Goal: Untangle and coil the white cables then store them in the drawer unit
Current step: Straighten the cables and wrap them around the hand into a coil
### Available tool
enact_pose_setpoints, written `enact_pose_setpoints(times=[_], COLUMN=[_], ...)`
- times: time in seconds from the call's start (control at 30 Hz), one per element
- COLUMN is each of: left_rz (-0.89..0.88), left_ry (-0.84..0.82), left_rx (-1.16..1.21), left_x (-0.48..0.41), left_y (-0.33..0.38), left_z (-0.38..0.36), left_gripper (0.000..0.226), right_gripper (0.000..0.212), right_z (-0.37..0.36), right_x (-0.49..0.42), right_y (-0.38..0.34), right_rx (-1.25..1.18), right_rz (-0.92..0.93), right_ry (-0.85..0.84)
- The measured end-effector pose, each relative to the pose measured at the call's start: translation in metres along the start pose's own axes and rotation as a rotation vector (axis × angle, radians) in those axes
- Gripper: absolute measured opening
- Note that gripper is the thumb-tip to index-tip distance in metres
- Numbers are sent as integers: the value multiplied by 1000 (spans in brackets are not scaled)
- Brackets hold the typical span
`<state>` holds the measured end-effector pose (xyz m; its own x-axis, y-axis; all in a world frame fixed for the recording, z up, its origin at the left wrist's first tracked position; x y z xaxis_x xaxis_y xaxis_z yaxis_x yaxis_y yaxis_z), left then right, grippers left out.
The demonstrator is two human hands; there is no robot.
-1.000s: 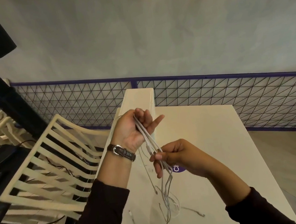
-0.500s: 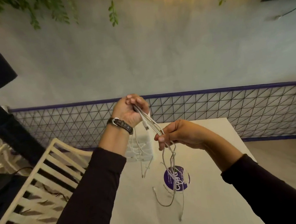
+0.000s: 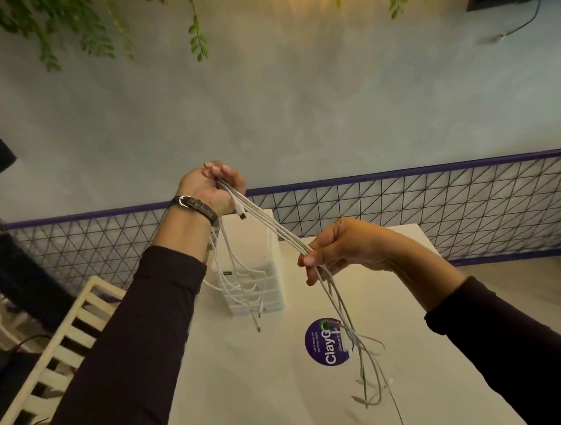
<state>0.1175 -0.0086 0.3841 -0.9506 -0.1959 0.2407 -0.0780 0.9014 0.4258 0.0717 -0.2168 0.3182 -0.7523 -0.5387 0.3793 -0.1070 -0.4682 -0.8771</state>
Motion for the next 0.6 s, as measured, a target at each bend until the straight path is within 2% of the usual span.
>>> enact_pose_setpoints(times=[0.2,0.47,0.6], left_rz=[-37,-34,-47], left_ry=[17,75,88], left_rx=[6,32,25], left_x=[1,4,7], left_y=[13,9,9], left_z=[4,24,25], left_gripper=[56,59,56], right_gripper=[5,6,18], right_z=[0,-16,-16], right_x=[2,-13,-17], right_y=[15,38,44], right_rx=[20,193,252], right_rz=[-49,-104,-151], right_ry=[34,379,475])
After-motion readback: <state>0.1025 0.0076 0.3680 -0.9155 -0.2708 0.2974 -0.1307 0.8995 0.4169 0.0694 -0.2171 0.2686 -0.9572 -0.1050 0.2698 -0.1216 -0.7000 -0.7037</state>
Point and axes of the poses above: each hand's wrist, its own x-axis away from the middle knuckle, its own z-axis out of the back of the hand, y = z × x, the point moved 1 cm from there along -x, towards the middle knuckle, and after that the axes turned 15 degrees about -z, right-handed, at the moved point
